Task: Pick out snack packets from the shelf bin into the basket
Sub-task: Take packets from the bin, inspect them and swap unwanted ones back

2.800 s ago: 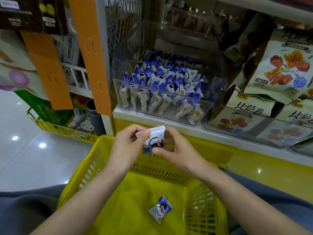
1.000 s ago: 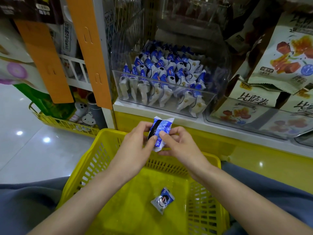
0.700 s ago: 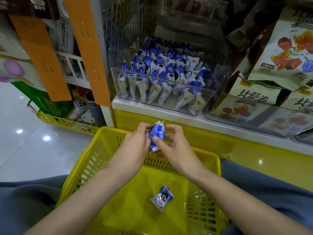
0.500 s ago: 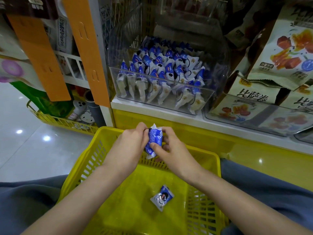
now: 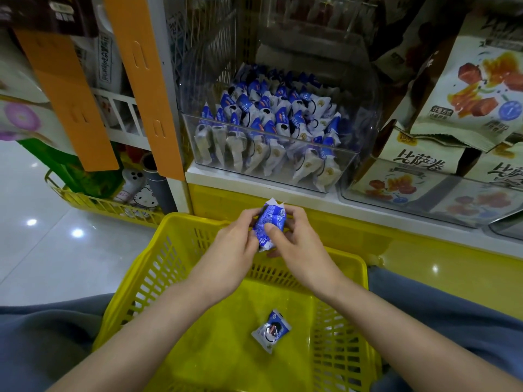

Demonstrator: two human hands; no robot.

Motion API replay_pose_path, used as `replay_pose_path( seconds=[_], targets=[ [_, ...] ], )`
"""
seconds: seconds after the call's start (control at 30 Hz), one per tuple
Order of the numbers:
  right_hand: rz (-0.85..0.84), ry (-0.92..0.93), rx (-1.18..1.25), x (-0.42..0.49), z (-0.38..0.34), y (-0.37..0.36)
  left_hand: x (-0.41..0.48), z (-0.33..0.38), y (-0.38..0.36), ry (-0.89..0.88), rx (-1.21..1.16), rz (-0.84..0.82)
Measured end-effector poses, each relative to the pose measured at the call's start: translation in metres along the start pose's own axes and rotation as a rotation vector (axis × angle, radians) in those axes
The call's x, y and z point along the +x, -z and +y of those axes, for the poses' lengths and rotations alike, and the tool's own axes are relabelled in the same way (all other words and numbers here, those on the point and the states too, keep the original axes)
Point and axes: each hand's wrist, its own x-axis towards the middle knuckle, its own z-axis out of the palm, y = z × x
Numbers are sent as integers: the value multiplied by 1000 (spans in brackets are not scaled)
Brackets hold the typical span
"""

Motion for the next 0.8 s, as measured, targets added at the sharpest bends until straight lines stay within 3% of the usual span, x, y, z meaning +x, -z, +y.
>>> replay_pose_path(
  seconds=[0.07, 0.17, 0.33, 0.5, 0.8],
  targets=[
    [49, 35, -49, -1, -1, 1, 3, 3, 2, 43, -104, 2],
    [134, 158, -344, -4, -1, 8, 5, 10, 1, 123, -325, -22],
    [99, 339, -735, -11, 1, 8, 1, 13, -2, 175, -489, -18],
    [-21, 292, -564, -6, -7, 8, 7, 9, 0, 300, -622, 56],
    [77, 146, -239, 8, -18, 24, 6, 14, 6, 258, -607, -35]
  ],
)
